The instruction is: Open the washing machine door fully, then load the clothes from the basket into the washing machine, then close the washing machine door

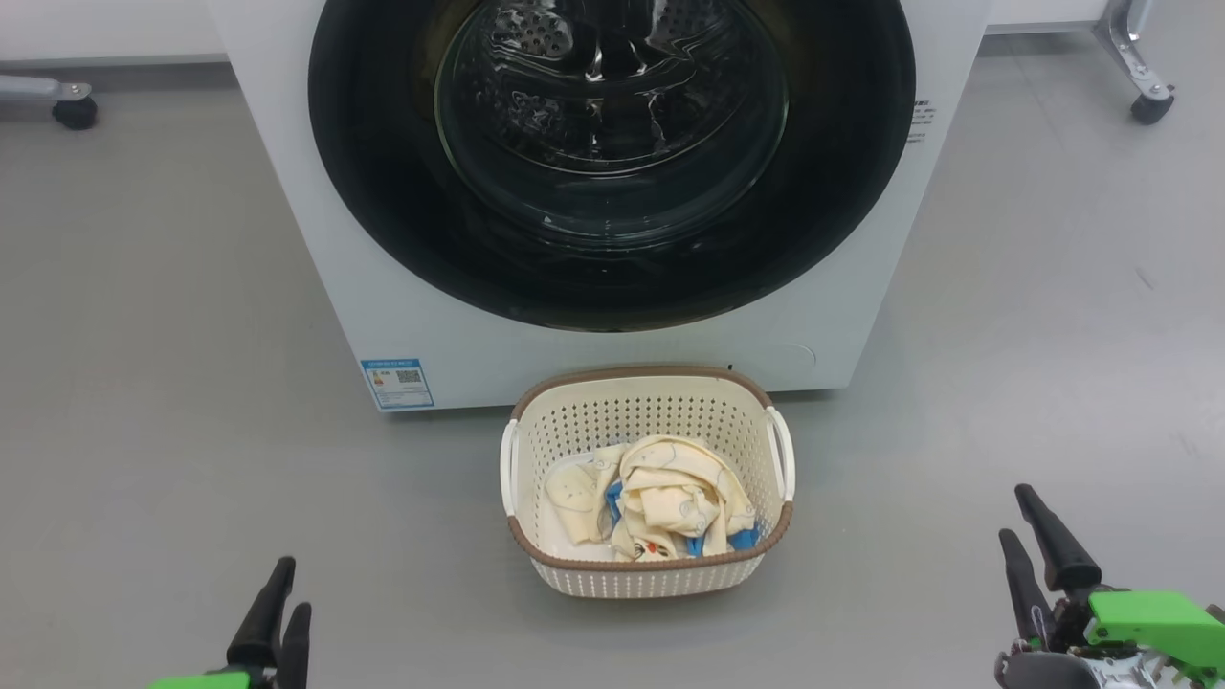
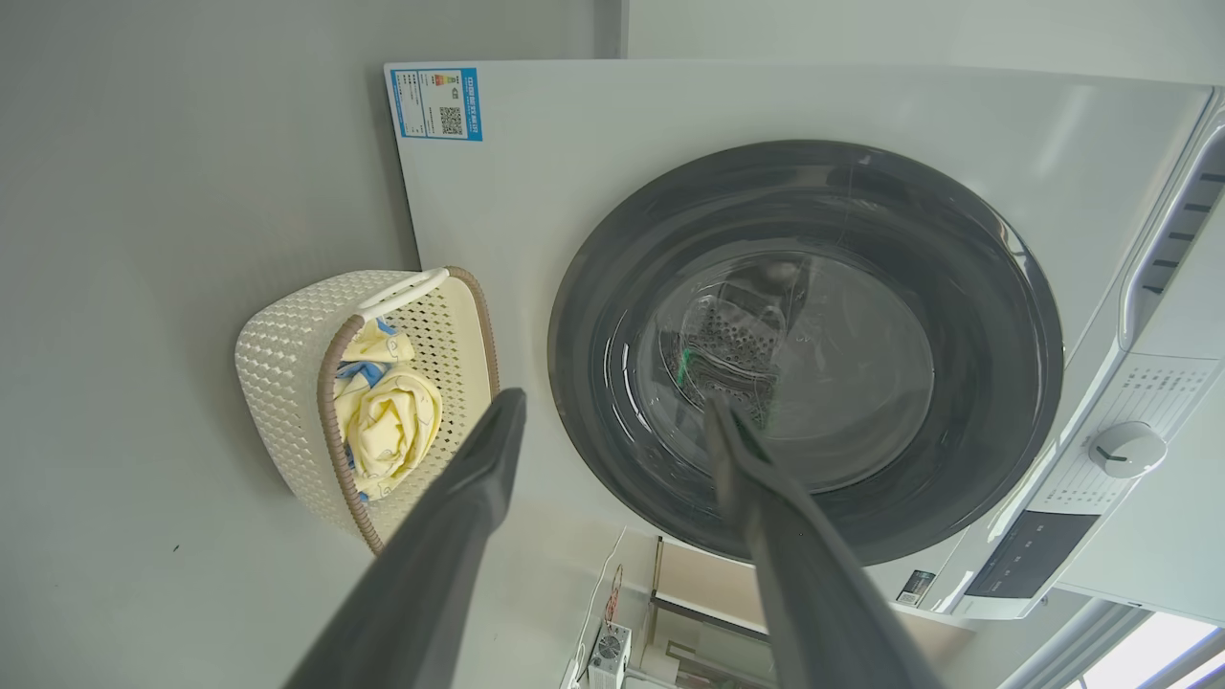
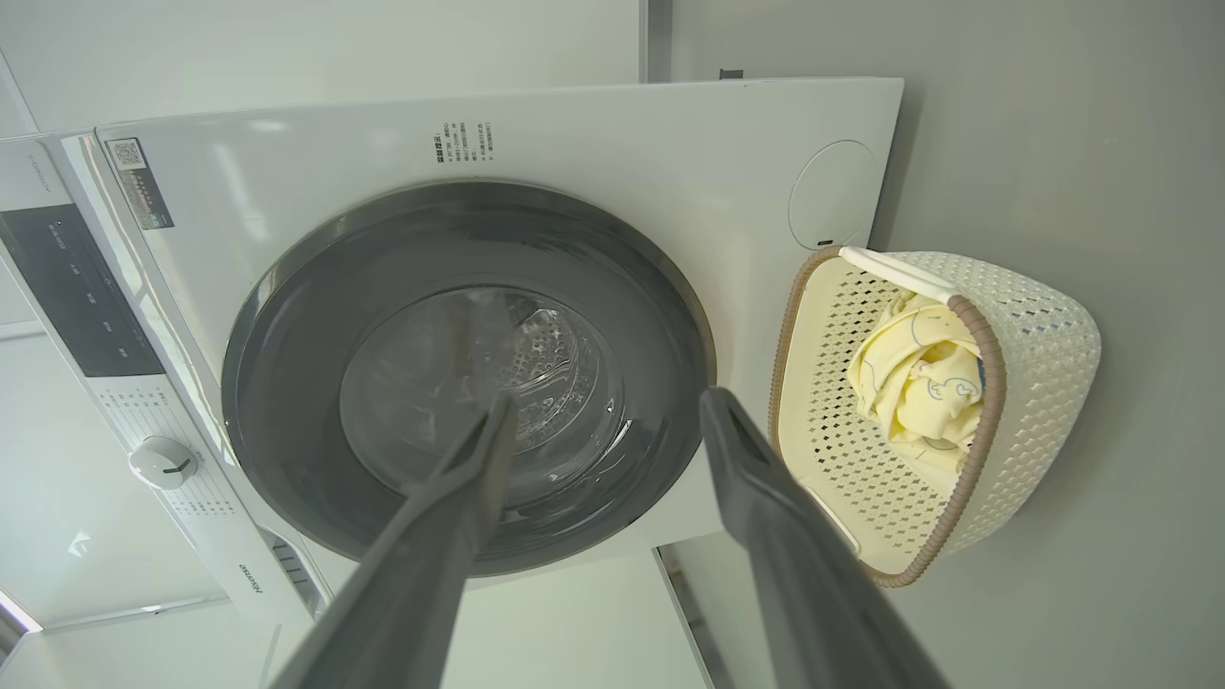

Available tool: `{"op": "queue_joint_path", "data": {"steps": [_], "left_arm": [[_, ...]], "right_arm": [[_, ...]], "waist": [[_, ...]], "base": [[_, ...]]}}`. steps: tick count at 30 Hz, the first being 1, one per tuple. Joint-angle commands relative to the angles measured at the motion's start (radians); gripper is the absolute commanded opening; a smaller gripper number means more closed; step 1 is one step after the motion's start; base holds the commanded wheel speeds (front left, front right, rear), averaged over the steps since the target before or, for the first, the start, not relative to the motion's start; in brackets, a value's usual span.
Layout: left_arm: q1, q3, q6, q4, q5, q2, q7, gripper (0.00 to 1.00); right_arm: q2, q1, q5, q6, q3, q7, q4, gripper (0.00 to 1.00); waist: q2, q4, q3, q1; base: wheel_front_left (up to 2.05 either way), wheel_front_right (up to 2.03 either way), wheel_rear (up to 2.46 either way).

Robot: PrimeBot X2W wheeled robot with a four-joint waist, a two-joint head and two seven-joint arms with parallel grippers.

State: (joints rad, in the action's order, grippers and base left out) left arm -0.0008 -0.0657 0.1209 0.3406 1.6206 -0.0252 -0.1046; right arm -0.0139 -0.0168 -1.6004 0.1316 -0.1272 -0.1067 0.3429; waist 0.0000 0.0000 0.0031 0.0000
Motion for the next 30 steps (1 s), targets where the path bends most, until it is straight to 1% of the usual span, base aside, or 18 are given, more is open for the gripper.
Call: {"op": "queue_joint_path", "data": {"steps": [1,18,24,30], "left_arm": [[-0.046,-0.002,0.002,-0.040,-0.002,-0.010,0.004,1.00],[-0.063,0.015,0.003,-0.072,-0.016,-0.015,0.029,1.00],[-0.072,0.026,0.003,-0.076,-0.060,-0.025,0.064,1.00],[-0.083,0.044,0.004,-0.079,-0.136,-0.040,0.098,1.00]], "right_arm": [[-0.008,0.049,0.000,0.000,-0.004,0.004,-0.043,1.00],[-0.020,0.049,0.018,0.000,-0.006,0.022,-0.081,1.00],[-0.030,0.052,0.057,0.000,-0.004,0.038,-0.081,1.00],[-0.039,0.057,0.121,0.000,-0.002,0.055,-0.086,1.00]], "waist": [[0.0000,0.000,0.000,0.0000],[0.0000,0.002,-0.002,0.0000],[0.0000,0.003,-0.003,0.0000],[0.0000,0.005,-0.004,0.0000]], "base": [[0.00,0.00,0.00],[0.00,0.00,0.00],[0.00,0.00,0.00],[0.00,0.00,0.00]]}}
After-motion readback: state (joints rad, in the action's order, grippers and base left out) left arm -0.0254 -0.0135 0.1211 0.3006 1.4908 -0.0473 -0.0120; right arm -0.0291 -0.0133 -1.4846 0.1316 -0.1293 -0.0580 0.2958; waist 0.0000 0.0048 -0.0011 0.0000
